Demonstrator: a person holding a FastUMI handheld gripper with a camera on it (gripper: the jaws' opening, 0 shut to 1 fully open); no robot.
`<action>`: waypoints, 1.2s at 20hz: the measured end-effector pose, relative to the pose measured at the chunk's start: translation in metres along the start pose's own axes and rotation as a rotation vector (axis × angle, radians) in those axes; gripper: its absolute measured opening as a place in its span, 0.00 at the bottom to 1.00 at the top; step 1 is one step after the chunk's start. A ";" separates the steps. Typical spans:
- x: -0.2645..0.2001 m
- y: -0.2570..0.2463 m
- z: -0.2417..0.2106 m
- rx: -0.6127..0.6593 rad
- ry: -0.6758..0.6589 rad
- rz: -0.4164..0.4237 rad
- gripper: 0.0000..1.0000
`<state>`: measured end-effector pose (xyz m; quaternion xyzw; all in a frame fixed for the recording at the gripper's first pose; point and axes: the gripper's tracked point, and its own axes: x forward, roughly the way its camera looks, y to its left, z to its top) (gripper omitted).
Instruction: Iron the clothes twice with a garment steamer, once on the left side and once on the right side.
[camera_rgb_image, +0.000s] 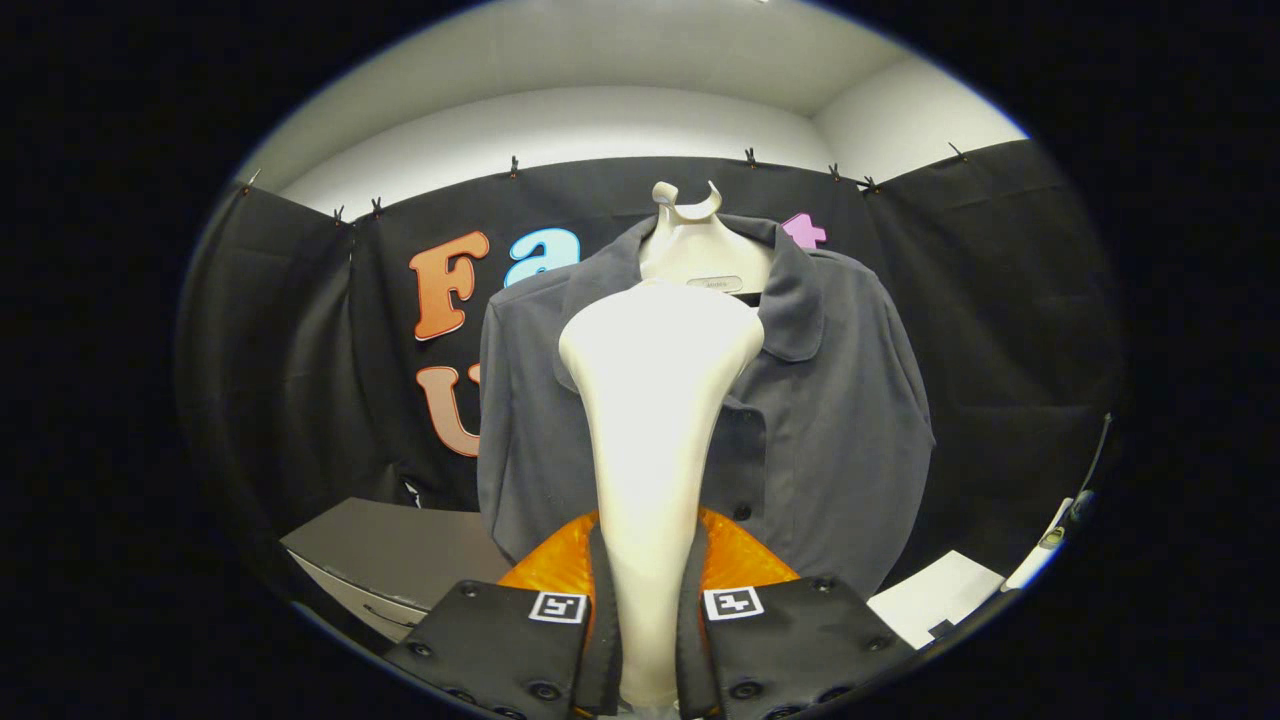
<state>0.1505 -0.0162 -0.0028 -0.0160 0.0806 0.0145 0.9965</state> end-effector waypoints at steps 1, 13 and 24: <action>0.009 -0.002 -0.003 0.002 0.002 0.007 0.29; 0.052 -0.007 -0.025 -0.015 -0.016 0.087 0.29; 0.043 -0.018 -0.089 0.001 0.065 0.075 0.29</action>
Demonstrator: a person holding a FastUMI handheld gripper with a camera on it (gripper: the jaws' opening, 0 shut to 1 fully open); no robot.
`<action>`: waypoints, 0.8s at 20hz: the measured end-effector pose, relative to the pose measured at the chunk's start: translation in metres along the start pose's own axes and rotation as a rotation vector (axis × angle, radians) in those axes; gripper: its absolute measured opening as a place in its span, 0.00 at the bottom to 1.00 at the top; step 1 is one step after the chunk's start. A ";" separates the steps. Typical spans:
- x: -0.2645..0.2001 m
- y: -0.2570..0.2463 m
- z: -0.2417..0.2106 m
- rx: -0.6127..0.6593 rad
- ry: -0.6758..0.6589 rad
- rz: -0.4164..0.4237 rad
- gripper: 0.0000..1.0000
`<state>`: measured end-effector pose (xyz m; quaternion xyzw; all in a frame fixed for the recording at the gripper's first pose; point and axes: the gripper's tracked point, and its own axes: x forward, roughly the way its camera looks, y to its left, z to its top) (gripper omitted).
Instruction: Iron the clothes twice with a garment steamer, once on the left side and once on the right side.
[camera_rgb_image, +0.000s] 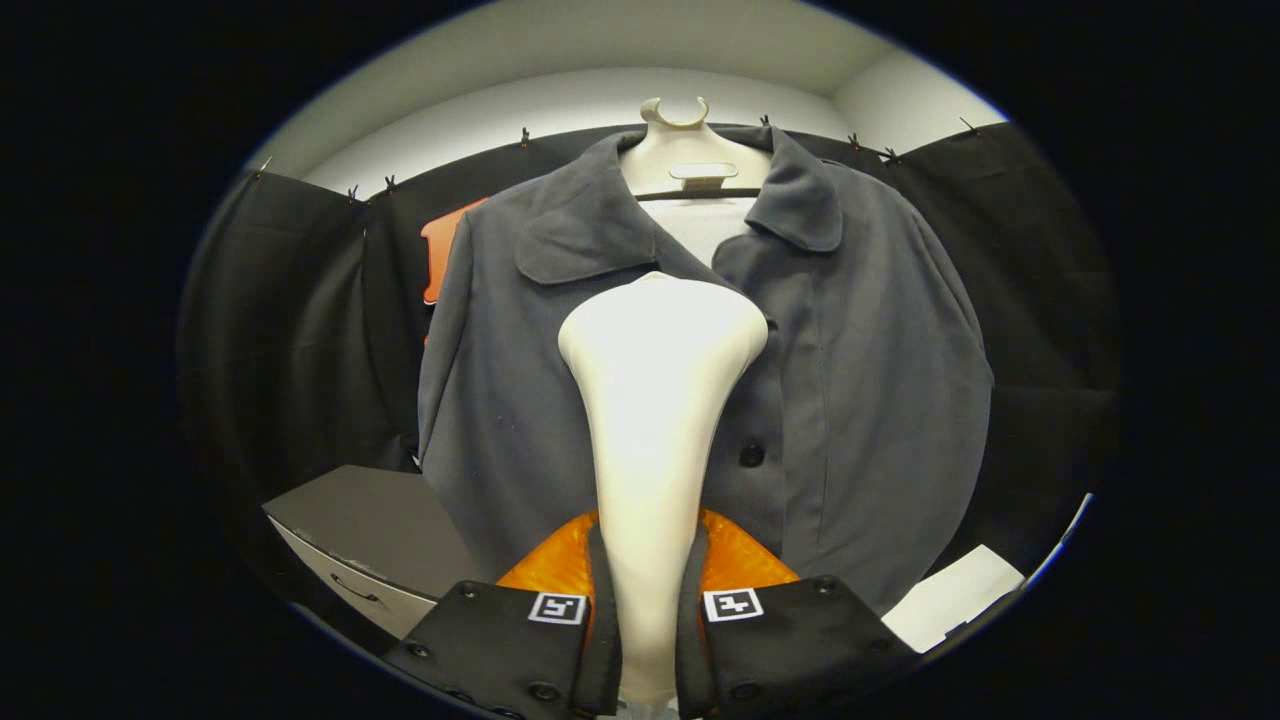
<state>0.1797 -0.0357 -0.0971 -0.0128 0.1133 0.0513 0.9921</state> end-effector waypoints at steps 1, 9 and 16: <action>0.000 -0.001 -0.005 0.001 0.009 -0.003 0.29; -0.004 -0.011 -0.052 -0.012 0.075 -0.038 0.29; -0.009 -0.019 -0.100 -0.012 0.143 -0.066 0.29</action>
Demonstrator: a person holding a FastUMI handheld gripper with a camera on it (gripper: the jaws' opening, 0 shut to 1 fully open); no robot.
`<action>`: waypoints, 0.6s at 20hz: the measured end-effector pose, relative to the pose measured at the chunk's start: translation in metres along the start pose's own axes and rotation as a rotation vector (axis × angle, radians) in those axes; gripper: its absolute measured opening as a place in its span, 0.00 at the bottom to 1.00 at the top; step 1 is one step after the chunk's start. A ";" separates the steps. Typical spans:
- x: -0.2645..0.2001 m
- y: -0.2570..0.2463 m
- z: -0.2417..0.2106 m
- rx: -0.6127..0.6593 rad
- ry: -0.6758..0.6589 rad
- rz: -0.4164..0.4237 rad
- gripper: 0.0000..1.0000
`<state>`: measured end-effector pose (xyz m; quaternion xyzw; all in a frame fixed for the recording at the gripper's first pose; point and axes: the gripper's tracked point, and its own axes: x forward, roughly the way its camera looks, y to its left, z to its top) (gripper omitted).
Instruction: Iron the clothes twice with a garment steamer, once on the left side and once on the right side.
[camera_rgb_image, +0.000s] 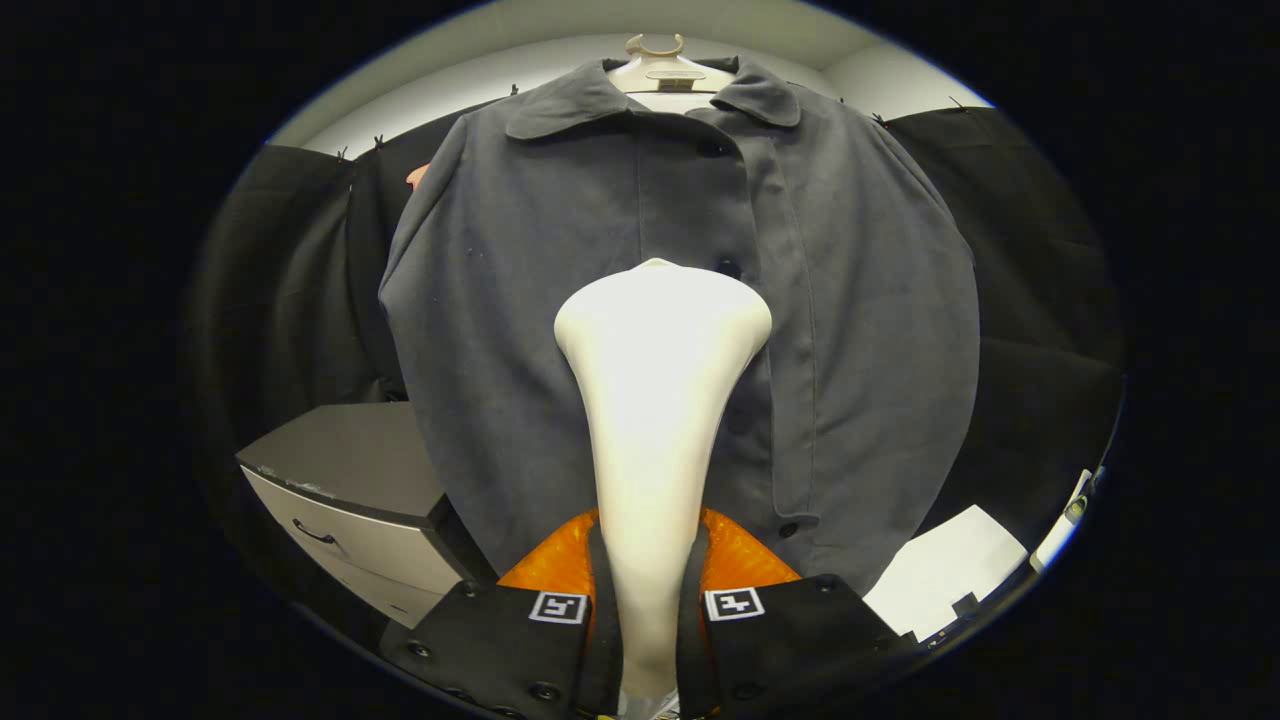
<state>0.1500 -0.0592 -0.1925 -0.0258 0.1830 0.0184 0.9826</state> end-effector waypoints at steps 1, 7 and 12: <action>0.000 -0.001 -0.007 0.001 0.005 -0.003 0.29; 0.003 -0.011 -0.047 0.005 0.056 -0.031 0.29; 0.001 -0.019 -0.091 -0.008 0.108 -0.049 0.29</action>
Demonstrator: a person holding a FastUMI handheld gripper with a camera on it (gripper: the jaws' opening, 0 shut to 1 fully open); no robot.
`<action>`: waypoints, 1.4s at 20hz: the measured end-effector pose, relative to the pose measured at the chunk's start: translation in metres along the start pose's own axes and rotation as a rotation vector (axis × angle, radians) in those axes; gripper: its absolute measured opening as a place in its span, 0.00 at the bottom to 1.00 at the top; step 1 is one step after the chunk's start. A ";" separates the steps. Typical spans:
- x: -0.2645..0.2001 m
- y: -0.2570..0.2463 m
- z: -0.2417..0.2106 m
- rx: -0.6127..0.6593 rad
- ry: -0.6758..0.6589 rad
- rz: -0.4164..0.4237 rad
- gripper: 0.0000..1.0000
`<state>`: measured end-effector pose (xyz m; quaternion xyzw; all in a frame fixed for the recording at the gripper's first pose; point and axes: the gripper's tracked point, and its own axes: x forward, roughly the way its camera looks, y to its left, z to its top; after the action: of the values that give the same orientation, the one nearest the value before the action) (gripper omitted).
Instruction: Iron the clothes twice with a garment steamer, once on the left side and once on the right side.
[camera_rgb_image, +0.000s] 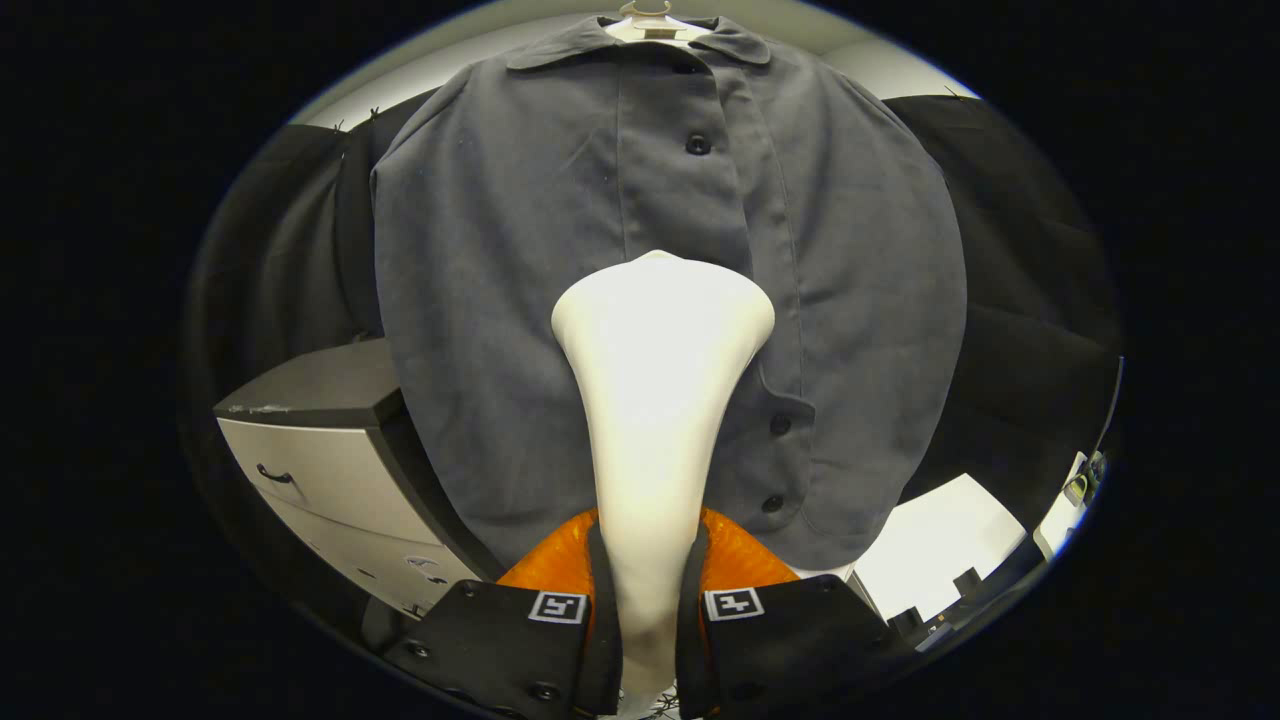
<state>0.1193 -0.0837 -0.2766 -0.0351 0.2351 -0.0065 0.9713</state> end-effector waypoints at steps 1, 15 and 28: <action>0.002 0.001 -0.008 0.004 0.009 -0.002 0.29; 0.013 -0.012 -0.098 0.037 0.127 -0.029 0.29; -0.022 -0.048 -0.040 0.080 0.068 -0.053 0.29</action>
<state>0.0812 -0.1334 -0.2988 -0.0023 0.2663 -0.0429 0.9629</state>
